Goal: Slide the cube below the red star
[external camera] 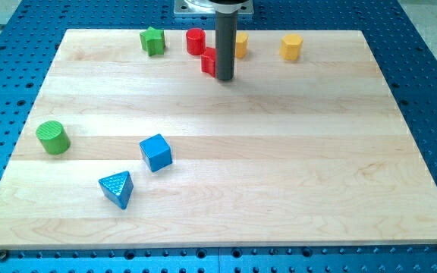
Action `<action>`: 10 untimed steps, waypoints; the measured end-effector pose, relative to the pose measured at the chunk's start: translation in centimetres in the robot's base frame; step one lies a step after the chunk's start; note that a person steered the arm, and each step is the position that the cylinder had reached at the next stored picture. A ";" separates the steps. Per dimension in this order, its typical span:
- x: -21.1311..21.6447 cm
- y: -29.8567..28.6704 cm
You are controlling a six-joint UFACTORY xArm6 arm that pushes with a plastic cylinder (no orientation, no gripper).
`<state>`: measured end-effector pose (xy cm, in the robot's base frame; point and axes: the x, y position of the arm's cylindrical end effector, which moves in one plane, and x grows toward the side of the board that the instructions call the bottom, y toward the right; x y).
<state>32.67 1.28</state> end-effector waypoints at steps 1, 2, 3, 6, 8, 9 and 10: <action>6.9 1.0; 17.6 5.1; 23.1 -1.4; 12.2 -9.4; 17.7 -11.0; 17.8 -8.8; 15.9 -7.3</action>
<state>48.57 -5.97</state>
